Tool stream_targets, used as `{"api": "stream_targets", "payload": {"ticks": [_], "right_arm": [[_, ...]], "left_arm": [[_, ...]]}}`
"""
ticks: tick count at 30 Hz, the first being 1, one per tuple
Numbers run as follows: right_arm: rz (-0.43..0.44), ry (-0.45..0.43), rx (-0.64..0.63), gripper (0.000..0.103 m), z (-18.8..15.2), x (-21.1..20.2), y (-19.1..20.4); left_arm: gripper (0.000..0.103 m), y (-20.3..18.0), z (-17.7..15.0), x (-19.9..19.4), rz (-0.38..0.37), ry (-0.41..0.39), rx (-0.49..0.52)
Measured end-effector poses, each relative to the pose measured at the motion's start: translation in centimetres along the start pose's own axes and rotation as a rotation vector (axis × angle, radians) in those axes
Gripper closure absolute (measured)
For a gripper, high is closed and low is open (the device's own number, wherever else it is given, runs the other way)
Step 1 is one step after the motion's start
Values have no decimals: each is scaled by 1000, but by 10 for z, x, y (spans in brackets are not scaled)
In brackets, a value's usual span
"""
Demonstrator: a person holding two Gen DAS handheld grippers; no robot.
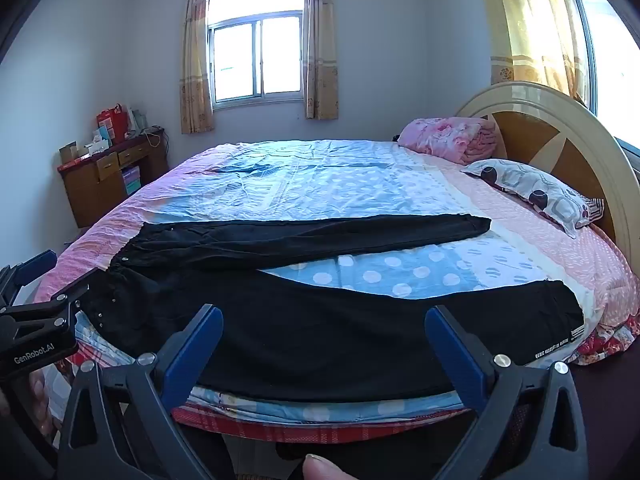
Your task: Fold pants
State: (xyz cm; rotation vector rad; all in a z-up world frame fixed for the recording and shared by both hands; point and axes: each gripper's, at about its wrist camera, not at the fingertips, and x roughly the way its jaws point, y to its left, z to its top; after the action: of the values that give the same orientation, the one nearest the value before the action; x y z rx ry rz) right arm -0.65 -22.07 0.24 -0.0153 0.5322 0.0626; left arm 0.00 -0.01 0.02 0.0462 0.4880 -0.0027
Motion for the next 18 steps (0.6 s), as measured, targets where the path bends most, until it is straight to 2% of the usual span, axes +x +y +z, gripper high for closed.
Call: {"api": "stream_targets", "payload": {"ticks": [18], "right_arm": [[2,9,3,1,-1,2,0]], "left_arm": [[0,5,-2,3,-6,7,-19]]}}
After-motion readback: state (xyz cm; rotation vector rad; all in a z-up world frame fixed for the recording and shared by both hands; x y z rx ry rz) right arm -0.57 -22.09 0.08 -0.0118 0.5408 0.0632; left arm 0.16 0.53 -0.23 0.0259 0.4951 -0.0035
